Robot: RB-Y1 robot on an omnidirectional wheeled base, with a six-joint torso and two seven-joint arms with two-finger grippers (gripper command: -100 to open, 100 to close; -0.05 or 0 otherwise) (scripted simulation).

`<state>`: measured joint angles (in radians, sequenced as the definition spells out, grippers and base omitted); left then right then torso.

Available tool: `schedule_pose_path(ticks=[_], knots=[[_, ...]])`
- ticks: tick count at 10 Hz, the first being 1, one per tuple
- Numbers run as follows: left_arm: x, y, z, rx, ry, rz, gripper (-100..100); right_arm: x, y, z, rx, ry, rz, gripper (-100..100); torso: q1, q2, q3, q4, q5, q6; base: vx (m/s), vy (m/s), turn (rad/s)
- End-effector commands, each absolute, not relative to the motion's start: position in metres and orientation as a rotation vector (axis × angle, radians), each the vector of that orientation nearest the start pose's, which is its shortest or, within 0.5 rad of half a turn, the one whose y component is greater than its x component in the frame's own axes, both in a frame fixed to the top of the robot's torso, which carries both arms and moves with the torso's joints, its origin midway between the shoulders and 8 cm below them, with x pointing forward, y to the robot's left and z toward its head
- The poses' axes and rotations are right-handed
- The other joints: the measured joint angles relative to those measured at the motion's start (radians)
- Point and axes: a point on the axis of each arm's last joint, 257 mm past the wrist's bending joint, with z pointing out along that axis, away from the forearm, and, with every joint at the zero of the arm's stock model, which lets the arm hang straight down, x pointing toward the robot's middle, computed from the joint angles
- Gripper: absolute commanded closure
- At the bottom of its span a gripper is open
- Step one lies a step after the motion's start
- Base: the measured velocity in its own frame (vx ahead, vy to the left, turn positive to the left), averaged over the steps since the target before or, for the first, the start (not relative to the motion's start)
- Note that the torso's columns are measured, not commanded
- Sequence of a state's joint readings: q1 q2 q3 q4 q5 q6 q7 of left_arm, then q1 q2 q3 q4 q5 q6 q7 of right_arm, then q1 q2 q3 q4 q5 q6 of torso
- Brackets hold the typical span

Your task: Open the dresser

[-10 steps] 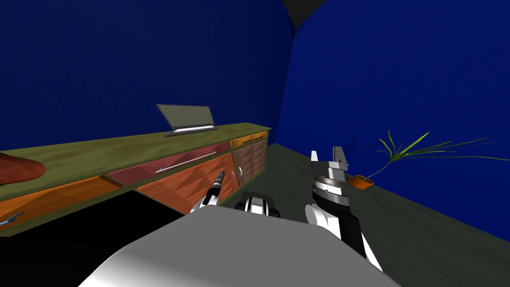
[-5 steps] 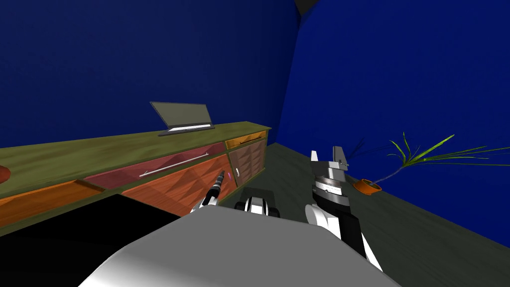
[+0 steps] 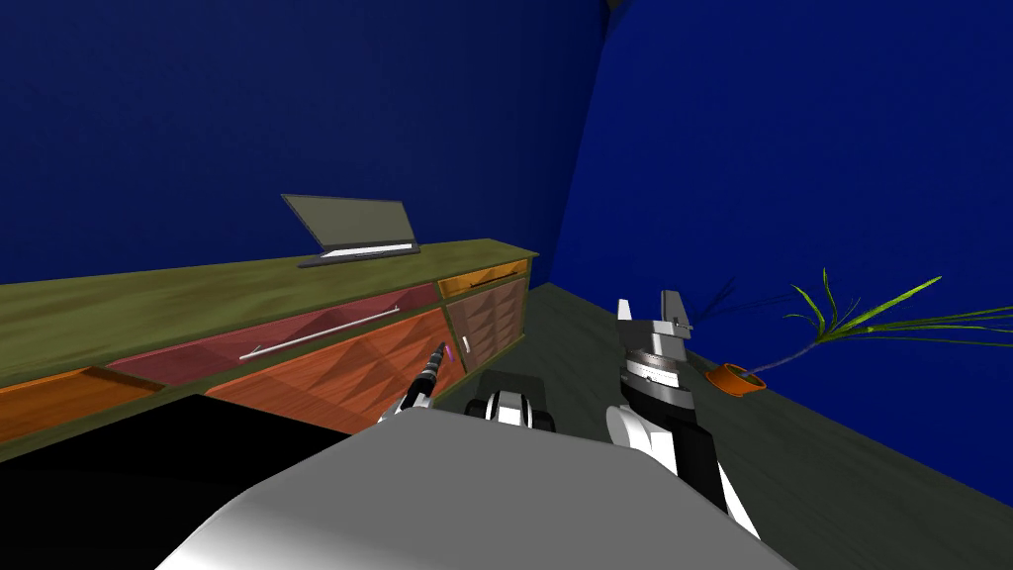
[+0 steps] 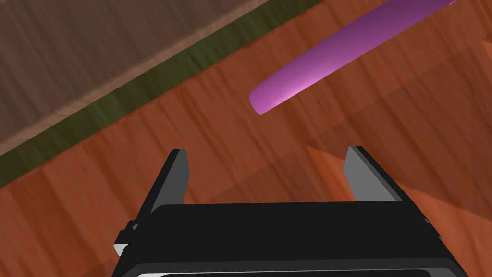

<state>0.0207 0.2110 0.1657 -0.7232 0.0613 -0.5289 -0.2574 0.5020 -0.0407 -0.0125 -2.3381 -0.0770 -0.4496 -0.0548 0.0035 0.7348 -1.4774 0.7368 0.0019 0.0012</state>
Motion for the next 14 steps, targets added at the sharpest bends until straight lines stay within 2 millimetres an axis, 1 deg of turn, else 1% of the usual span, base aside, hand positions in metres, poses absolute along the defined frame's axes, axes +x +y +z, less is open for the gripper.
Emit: schedule_pose_path(ticks=[1, 3, 4, 5, 7, 8, 10, 14], knots=[[0.395, 0.422, -0.481, -1.25, 1.475, -0.57, -100, 0.339, -0.286, 0.041, 0.69, 0.58, 1.395, 0, -0.004, 0.002, 0.001, 0.001, -0.002, -0.001, 0.039, -0.076, 0.041], [0.386, 0.427, -0.494, -1.272, 1.501, -0.538, -100, 0.339, -0.286, 0.041, 0.69, 0.58, 1.395, 0, -0.005, 0.003, 0.002, 0.001, -0.002, -0.001, 0.053, -0.103, 0.074], [0.386, 0.427, -0.494, -1.272, 1.501, -0.538, -100, 0.339, -0.286, 0.041, 0.69, 0.58, 1.395, 0, -0.005, 0.003, 0.001, 0.001, -0.002, -0.001, 0.05, -0.065, 0.034], [0.382, 0.429, -0.499, -1.281, 1.512, -0.525, -100, 0.339, -0.286, 0.041, 0.69, 0.58, 1.395, 0, -0.002, 0.003, 0.001, 0.001, -0.002, -0.001, 0.044, -0.047, 0.034], [0.375, 0.432, -0.509, -1.298, 1.531, -0.502, -100, 0.339, -0.286, 0.041, 0.69, 0.58, 1.395, 0, -0.003, 0.003, 0.002, 0.001, -0.002, -0.001, 0.044, -0.068, 0.063], [0.378, 0.432, -0.507, -1.293, 1.526, -0.509, -100, 0.339, -0.286, 0.041, 0.69, 0.58, 1.395, 0, -0.004, 0.003, 0.001, 0.001, -0.002, -0.001, 0.018, -0.034, 0.016], [0.371, 0.425, -0.508, -1.253, 1.56, -0.536, -100, 0.339, -0.286, 0.041, 0.69, 0.581, 1.394, 0, -0.001, 0.0, 0.0, 0.001, -0.001, -0.002, 0.126, -0.018, 0.259], [0.36, 0.412, -0.511, -1.203, 1.607, -0.579, -100, 0.339, -0.286, 0.041, 0.69, 0.581, 1.395, 0, -0.003, 0.004, 0.002, 0.001, -0.002, -0.001, 0.142, -0.023, 0.166]])
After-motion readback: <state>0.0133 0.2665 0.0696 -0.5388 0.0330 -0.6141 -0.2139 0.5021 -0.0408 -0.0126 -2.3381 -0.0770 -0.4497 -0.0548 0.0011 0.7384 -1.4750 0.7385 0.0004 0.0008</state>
